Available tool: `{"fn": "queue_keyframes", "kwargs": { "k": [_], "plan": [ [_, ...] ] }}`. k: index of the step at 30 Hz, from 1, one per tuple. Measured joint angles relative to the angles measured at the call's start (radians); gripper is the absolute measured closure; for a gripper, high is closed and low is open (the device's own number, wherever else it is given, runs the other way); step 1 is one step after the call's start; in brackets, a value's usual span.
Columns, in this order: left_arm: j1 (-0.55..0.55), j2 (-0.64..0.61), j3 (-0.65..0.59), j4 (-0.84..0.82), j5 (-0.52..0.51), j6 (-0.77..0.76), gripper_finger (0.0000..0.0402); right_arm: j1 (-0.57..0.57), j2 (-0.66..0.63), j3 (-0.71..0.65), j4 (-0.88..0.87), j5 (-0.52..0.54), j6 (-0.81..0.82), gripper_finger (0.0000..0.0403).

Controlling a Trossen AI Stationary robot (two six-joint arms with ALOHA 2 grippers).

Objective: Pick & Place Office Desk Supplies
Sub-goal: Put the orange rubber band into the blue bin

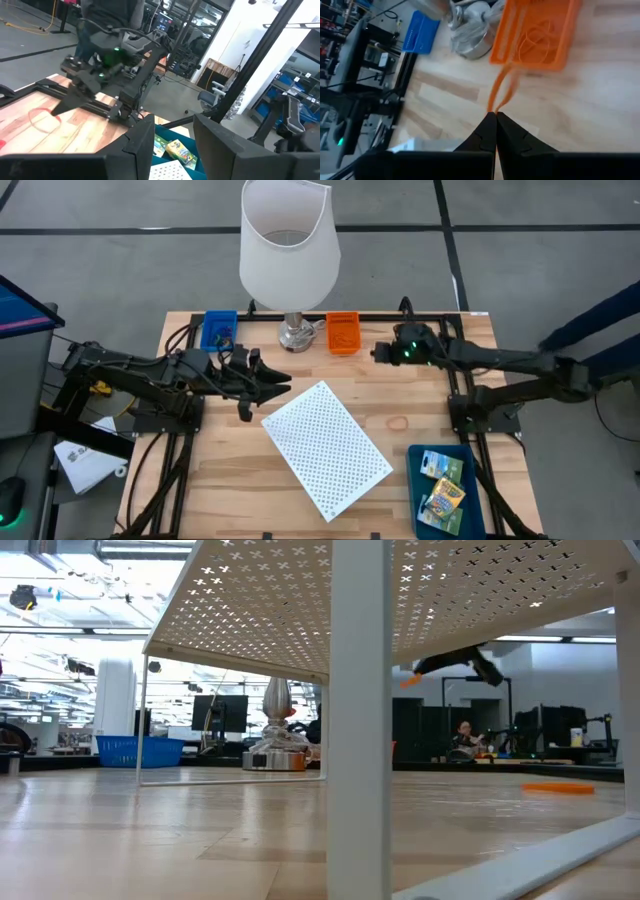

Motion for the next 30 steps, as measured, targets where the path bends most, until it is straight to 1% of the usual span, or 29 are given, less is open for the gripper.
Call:
{"fn": "queue_keyframes", "kwargs": {
  "k": [4,10,14,16,18,21,27,30],
  "plan": [
    [0.0,0.0,0.0,0.027,-0.021,-0.001,0.027,-0.093,0.118,0.103,0.012,-0.039,-0.104,0.0403],
    [0.0,0.0,0.0,0.062,-0.066,0.002,0.027,-0.233,0.383,0.307,0.008,-0.141,-0.207,0.0403],
    [0.0,0.0,0.0,0.072,-0.087,0.002,0.027,-0.285,0.543,0.432,-0.064,-0.186,-0.26,0.0403],
    [0.0,0.0,0.0,0.079,-0.097,0.003,0.027,-0.296,0.595,0.467,-0.088,-0.202,-0.284,0.0403],
    [0.0,0.0,0.0,0.088,-0.101,0.005,0.027,-0.3,0.625,0.495,-0.081,-0.233,-0.3,0.0403],
    [0.0,0.0,0.0,0.086,-0.11,0.005,0.027,-0.306,0.65,0.513,-0.076,-0.242,-0.303,0.0403],
    [0.0,0.0,0.0,0.087,-0.113,0.005,0.027,-0.316,0.642,0.512,-0.083,-0.24,-0.329,0.0402],
    [0.0,0.0,0.0,0.086,-0.113,0.005,0.027,-0.323,0.628,0.512,-0.071,-0.24,-0.348,0.0386]
  ]
}}
